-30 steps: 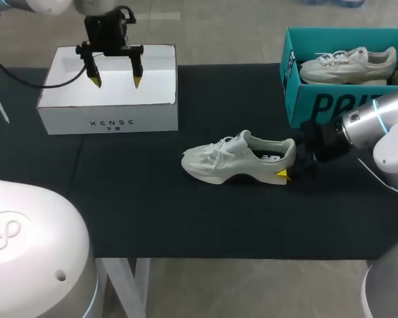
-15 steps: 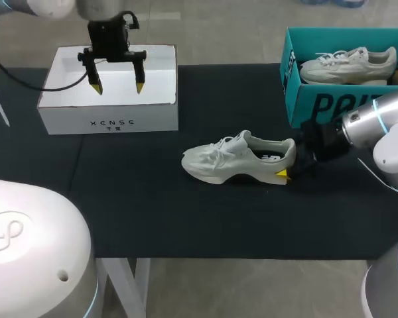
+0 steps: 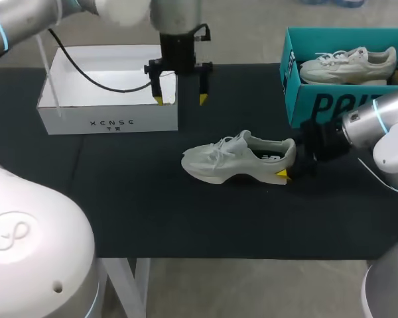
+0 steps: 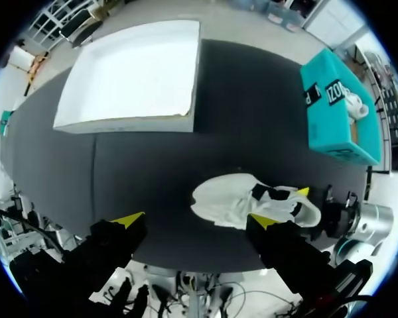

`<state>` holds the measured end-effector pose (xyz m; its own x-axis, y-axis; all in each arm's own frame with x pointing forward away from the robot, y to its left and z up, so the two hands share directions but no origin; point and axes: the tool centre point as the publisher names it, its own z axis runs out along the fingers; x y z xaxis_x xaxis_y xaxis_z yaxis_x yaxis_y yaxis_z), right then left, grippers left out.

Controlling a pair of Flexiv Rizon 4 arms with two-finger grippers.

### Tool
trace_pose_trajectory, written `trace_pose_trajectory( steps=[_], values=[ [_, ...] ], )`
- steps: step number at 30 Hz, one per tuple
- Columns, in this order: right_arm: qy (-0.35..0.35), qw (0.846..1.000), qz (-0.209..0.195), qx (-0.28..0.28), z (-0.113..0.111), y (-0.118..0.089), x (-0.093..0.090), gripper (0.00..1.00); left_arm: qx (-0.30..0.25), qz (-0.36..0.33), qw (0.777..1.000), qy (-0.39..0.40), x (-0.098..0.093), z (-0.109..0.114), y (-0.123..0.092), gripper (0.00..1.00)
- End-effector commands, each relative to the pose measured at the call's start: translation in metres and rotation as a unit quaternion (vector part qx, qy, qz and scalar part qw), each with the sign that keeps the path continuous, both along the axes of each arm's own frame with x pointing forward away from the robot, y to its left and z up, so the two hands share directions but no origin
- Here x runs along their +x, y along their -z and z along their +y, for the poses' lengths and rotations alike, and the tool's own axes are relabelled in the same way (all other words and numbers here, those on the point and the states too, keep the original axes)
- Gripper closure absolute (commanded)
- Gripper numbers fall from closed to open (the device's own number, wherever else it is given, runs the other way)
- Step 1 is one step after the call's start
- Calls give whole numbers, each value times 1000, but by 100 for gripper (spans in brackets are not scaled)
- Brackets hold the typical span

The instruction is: Take the shoe out of the shoebox, open the shoe tongue, remove and reinsert the insole, then place the shoe into the shoebox

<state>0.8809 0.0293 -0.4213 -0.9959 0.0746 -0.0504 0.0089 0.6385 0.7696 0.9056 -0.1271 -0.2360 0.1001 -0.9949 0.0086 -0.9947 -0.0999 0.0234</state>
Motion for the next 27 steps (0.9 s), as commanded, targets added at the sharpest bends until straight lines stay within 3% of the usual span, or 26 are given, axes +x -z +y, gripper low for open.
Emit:
trace_pose_trajectory(
  steps=[1, 4, 10, 19, 27],
  values=[
    [1, 1000, -1, -1, 1, 1, 1, 100, 8, -16, 1000, 3, -12, -26, 8, 0],
    [1, 1000, -1, -1, 1, 1, 1, 100, 17, -27, 999, 6, -16, -48, 9, 0],
    [1, 1000, -1, -1, 1, 1, 1, 100, -26, -18, 999, 35, -20, -91, 21, 0],
    [1, 1000, -1, -1, 1, 1, 1, 100, -46, 14, 997, 68, -30, -117, 42, 0],
    [1, 1000, -1, -1, 1, 1, 1, 100, -30, 43, 993, 110, -37, -141, 63, 0]
  ],
)
